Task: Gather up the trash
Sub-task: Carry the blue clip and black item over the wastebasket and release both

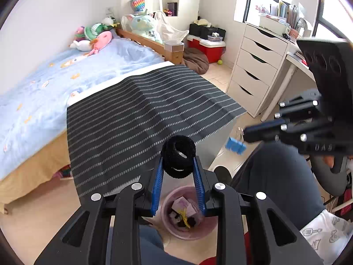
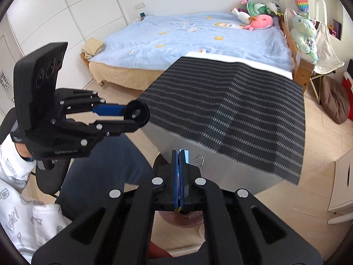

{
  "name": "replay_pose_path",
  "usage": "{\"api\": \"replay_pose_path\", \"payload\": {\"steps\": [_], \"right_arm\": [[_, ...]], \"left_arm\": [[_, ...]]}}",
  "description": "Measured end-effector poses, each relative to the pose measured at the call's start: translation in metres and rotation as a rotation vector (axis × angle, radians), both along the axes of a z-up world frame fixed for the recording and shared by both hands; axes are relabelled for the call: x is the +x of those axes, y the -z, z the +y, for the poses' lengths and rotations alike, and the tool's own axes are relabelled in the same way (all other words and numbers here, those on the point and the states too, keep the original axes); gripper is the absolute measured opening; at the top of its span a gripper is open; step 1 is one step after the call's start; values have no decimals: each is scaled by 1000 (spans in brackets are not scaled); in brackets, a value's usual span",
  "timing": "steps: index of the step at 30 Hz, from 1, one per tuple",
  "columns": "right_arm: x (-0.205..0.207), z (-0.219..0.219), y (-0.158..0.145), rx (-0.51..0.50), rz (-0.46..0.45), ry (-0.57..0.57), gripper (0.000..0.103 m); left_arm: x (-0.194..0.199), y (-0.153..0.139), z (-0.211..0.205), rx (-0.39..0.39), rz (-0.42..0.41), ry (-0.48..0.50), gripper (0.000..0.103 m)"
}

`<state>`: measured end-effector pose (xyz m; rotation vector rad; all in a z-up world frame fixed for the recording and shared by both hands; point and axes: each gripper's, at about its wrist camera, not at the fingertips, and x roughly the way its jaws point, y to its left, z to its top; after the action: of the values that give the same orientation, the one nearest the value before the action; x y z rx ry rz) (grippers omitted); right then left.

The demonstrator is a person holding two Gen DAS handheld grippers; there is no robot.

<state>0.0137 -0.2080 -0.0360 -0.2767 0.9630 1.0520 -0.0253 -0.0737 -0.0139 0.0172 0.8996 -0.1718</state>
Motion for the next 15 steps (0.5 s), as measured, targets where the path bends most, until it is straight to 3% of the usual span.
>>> {"api": "replay_pose_path", "payload": {"steps": [12,14,15], "right_arm": [[-25,2,28,-6,76,-34,4],[-23,3,30,-21,70,-24,13],[-21,3,31,-26,71,-9,37]], "left_arm": [[-23,8,-2,-32,17,-9,27],[-22,8,-1,-32,16,-9,27],[-22,7,0,-30,15,-10,27]]}}
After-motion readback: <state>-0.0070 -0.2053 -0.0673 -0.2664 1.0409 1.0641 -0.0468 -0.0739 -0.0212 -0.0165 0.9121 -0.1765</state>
